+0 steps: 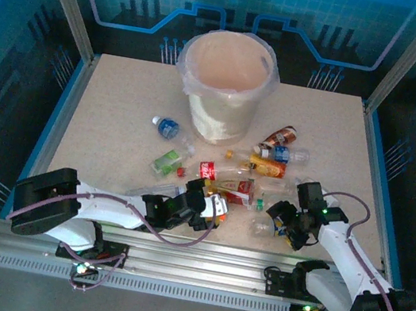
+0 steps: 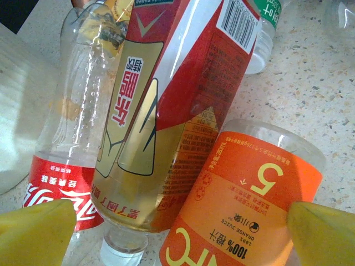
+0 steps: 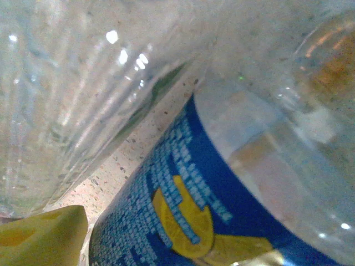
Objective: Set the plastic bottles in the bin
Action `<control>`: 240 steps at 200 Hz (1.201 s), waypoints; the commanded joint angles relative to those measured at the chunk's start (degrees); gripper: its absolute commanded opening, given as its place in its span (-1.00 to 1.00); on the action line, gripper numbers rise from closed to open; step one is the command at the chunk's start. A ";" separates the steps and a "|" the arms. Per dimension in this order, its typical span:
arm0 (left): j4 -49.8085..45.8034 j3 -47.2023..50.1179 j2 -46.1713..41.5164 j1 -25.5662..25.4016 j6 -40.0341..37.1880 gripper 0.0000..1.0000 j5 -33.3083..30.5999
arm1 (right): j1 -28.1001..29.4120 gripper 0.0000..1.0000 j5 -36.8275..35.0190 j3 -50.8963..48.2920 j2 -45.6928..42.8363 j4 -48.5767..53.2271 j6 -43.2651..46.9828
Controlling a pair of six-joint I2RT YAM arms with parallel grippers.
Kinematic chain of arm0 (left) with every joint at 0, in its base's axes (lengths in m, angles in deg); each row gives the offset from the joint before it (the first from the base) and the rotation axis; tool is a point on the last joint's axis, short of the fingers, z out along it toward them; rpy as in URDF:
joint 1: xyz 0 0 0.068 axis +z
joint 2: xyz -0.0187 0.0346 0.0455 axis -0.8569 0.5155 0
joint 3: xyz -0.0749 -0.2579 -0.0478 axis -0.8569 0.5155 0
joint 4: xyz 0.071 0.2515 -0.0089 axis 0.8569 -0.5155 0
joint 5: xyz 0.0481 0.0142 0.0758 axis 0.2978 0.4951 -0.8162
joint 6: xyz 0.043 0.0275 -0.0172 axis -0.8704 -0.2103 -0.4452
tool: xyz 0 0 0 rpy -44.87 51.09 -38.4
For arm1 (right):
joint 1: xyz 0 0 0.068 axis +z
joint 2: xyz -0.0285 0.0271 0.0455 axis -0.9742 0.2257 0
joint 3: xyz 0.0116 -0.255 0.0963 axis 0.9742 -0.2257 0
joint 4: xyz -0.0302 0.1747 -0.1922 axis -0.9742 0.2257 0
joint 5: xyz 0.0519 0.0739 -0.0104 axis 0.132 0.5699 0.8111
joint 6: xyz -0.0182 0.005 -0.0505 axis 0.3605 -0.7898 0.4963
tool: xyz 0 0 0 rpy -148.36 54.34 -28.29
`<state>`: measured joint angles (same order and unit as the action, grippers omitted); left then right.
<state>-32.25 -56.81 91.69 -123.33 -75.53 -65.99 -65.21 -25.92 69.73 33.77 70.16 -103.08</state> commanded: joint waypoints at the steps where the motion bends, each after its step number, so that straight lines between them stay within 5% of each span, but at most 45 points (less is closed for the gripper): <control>1: 1.65 0.82 -0.04 -0.41 -0.47 0.98 -1.90 | 0.93 0.71 -1.30 -0.91 -0.14 -1.06 -1.11; 240: 0.60 0.79 -2.37 -0.41 1.28 0.98 -3.84 | 0.46 -0.06 -5.10 3.81 -8.31 8.98 -2.21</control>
<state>-31.85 -56.42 90.19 -123.33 -74.92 -68.75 -64.97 -29.03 70.69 27.56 74.90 -105.62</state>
